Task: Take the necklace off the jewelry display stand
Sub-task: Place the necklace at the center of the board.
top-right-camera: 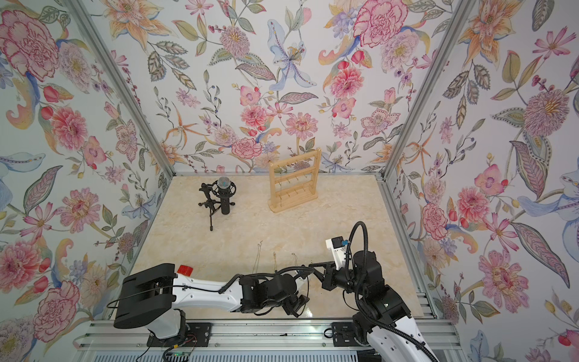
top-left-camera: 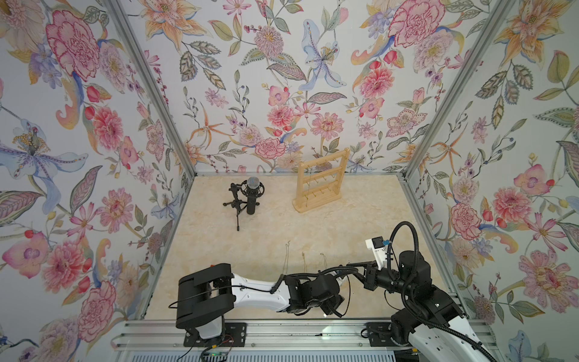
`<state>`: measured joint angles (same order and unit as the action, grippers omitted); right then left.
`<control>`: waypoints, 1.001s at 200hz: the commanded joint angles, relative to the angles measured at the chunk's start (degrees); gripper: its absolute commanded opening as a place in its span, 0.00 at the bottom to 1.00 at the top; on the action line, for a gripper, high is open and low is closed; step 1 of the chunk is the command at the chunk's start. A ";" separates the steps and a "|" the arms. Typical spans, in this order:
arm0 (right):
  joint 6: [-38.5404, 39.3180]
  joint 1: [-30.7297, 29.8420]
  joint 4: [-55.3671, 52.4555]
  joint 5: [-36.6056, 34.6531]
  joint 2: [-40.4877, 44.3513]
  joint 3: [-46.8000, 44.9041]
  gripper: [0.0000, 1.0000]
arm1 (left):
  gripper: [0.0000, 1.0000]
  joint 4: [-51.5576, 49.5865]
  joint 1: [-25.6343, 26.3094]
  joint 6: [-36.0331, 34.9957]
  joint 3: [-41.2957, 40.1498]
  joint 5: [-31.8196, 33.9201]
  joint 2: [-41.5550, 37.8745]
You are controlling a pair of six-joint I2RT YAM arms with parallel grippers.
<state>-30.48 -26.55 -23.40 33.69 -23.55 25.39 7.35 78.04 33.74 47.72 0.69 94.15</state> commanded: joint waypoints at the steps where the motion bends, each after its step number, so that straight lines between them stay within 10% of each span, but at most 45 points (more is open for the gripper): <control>1: 0.19 -1.00 -2.80 1.11 1.13 1.91 0.00 | 0.60 2.40 0.95 -2.03 -2.12 2.67 -2.87; 121: 2.44 -2.77 -10.24 2.73 2.05 5.66 0.00 | 0.57 6.77 0.97 -5.04 -5.80 3.94 -8.60; 200: 1.29 -2.44 -10.36 -9.64 -10.83 5.11 0.00 | 0.55 6.54 0.97 -5.26 -4.74 3.31 -5.45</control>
<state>-29.17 -28.91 -33.71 29.21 -31.29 29.95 13.37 78.08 29.32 42.83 3.44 87.20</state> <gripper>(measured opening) 0.047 0.554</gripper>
